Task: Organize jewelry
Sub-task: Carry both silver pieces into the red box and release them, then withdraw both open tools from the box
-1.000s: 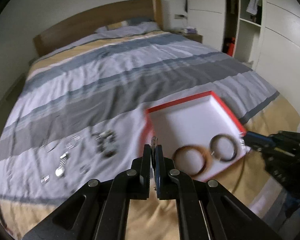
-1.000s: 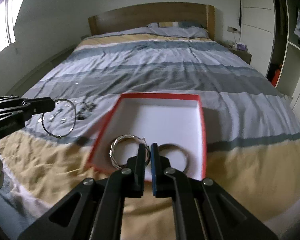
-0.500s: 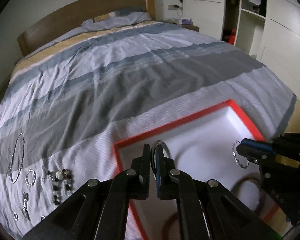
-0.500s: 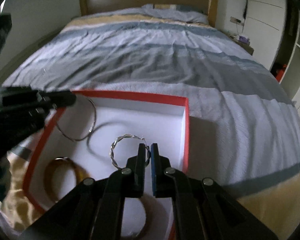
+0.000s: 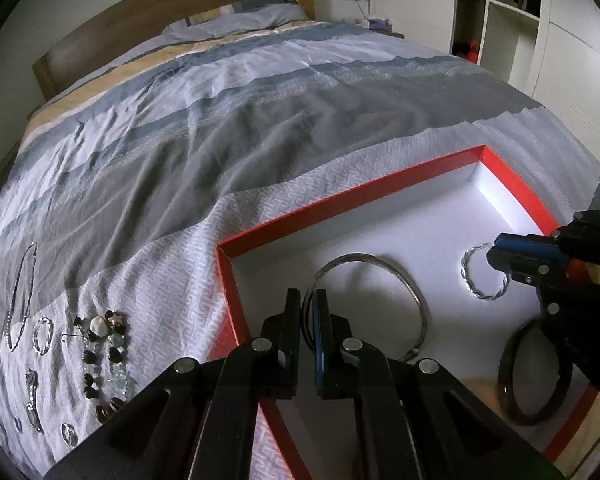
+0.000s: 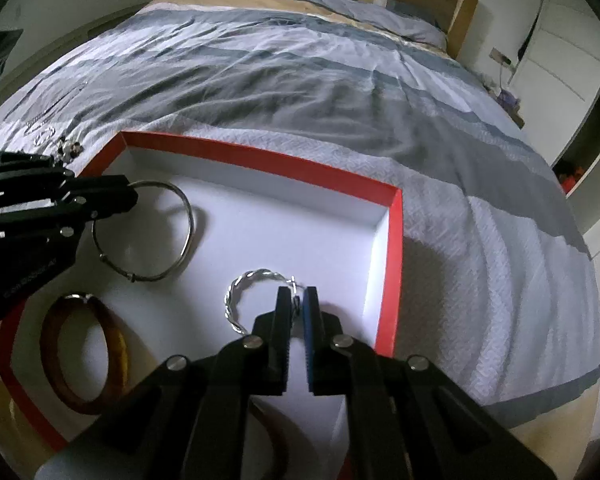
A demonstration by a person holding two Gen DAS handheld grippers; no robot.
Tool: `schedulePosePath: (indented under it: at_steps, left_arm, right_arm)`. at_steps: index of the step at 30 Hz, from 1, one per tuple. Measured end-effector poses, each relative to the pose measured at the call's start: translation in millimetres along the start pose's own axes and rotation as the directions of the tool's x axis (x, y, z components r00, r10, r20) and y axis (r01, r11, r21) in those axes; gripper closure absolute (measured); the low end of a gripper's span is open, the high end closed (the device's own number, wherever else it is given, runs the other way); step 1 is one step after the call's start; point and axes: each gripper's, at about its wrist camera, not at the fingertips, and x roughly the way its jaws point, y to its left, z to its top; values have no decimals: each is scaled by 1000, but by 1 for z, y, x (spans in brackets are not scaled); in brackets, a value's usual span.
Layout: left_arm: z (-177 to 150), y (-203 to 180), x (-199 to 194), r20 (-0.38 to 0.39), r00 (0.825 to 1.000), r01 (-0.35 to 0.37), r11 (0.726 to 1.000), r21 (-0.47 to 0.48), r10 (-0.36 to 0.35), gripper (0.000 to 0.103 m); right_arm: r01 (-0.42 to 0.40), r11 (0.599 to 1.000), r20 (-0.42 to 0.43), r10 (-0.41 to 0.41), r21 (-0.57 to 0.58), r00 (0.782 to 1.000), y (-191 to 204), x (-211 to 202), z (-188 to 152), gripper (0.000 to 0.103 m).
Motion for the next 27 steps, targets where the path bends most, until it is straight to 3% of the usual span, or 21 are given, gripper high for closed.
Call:
schedulePosePath:
  at_steps: [5,9,12,18,27]
  left_arm:
    - [3,4,-3,-7,1000,1,1000,-28,-1,95]
    - [4,9,-21,7,1000,19,998,-51,-19,81]
    - [2,12,-48,41,999,17,998,-63,-14,72]
    - [-16,20,-116,97,995,12,996,-92,-3,72]
    - [-61,54,-210,121,989,-71,990,-119,85,55]
  right_arm:
    - [11,1000,11,-11,22,1000,-5,-10,-2,97]
    - [9,998,45,-12,59,999,-9,-34,-6,97]
    - [9,996,74,-16,94,997,-12,-61,-11,97]
    - [-9,985,136,-15,173,991,-10,-123,-23,96]
    - [-70,981,242,24,182,970,36,-215,-43,96]
